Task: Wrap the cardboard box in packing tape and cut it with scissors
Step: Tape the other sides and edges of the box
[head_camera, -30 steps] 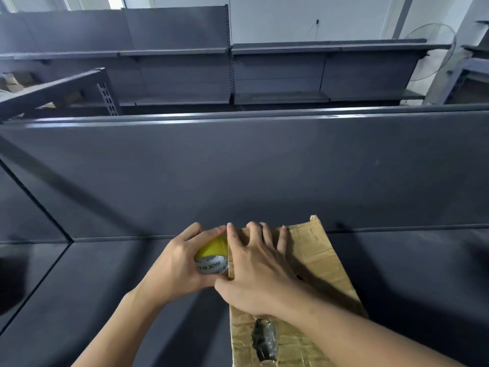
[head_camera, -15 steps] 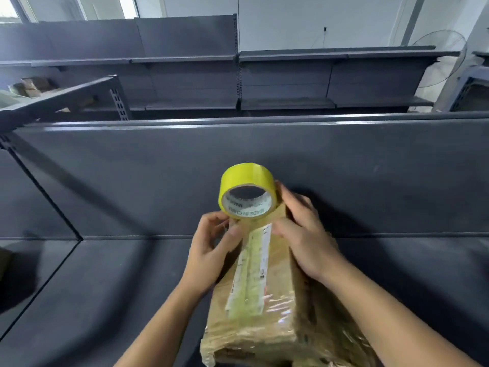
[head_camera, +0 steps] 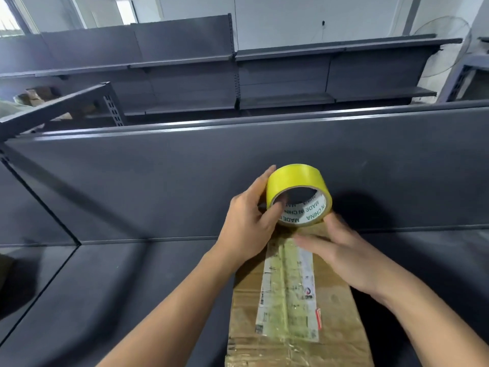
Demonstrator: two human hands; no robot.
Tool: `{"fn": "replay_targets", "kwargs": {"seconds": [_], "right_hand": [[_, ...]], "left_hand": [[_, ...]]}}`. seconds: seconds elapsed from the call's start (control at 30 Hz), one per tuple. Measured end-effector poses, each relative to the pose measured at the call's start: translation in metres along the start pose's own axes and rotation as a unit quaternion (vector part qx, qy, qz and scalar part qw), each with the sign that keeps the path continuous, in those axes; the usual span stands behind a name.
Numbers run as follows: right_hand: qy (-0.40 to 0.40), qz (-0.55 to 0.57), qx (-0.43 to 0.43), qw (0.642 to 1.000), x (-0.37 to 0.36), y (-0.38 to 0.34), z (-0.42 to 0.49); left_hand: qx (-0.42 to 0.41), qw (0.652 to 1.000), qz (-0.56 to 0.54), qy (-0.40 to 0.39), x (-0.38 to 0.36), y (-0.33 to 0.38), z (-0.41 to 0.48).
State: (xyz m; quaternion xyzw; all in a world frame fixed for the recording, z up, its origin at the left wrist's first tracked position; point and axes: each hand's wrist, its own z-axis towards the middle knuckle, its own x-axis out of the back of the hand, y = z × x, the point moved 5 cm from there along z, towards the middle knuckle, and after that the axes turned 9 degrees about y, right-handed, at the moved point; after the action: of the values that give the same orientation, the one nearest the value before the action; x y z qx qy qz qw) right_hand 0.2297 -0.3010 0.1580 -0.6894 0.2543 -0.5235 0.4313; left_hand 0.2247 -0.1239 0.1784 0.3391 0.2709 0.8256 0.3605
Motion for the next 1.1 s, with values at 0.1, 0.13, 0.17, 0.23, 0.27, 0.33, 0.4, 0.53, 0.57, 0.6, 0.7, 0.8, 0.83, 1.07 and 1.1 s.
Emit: {"fn": "replay_targets", "kwargs": {"seconds": [0.1, 0.13, 0.17, 0.23, 0.27, 0.33, 0.4, 0.53, 0.57, 0.6, 0.7, 0.8, 0.83, 1.07, 1.1], "right_hand": [[0.003, -0.082, -0.005, 0.997, -0.004, 0.005, 0.004], [-0.001, -0.115, -0.011, 0.993, -0.006, 0.008, 0.005], [-0.003, -0.151, -0.014, 0.988, -0.007, 0.010, 0.005], [0.004, -0.229, -0.018, 0.973, -0.005, 0.012, 0.005], [0.009, -0.267, -0.019, 0.963, -0.003, 0.012, 0.005], [0.015, -0.331, -0.019, 0.943, 0.000, 0.008, 0.004], [0.021, -0.378, -0.019, 0.925, 0.002, 0.002, 0.003], [0.010, -0.431, -0.013, 0.902, 0.003, -0.005, 0.001], [0.003, -0.437, -0.006, 0.899, 0.001, -0.005, 0.001], [-0.003, -0.439, 0.001, 0.899, 0.001, -0.004, 0.002], [-0.005, -0.423, -0.008, 0.906, 0.001, -0.002, 0.002], [-0.009, -0.419, -0.017, 0.908, 0.001, -0.003, 0.001], [-0.009, -0.417, -0.017, 0.909, 0.001, -0.004, 0.001], [-0.023, -0.433, -0.020, 0.901, -0.001, -0.008, 0.000], [-0.028, -0.431, -0.019, 0.902, -0.002, -0.008, 0.000]], "left_hand": [[-0.061, 0.997, 0.051, -0.006, -0.001, 0.005, -0.001], [-0.078, 0.995, 0.069, -0.014, -0.002, 0.006, -0.001], [-0.081, 0.993, 0.079, -0.021, -0.002, 0.005, 0.000], [-0.071, 0.993, 0.087, -0.031, -0.003, 0.003, 0.002], [-0.067, 0.993, 0.091, -0.035, -0.004, 0.002, 0.003], [-0.071, 0.992, 0.098, -0.038, -0.005, 0.004, 0.003], [-0.081, 0.991, 0.099, -0.030, -0.004, 0.007, 0.003], [-0.068, 0.996, 0.059, 0.014, 0.016, 0.006, 0.010], [-0.072, 0.996, 0.055, 0.012, 0.022, 0.007, 0.012], [-0.080, 0.995, 0.055, 0.011, 0.030, 0.007, 0.014], [-0.094, 0.994, 0.059, 0.008, 0.061, 0.004, 0.026], [-0.136, 0.982, 0.128, -0.033, 0.093, 0.003, 0.032], [-0.144, 0.977, 0.153, -0.046, 0.101, 0.002, 0.032], [-0.155, 0.953, 0.225, -0.128, 0.112, -0.026, 0.011], [-0.157, 0.953, 0.224, -0.131, 0.111, -0.030, 0.007]]}}
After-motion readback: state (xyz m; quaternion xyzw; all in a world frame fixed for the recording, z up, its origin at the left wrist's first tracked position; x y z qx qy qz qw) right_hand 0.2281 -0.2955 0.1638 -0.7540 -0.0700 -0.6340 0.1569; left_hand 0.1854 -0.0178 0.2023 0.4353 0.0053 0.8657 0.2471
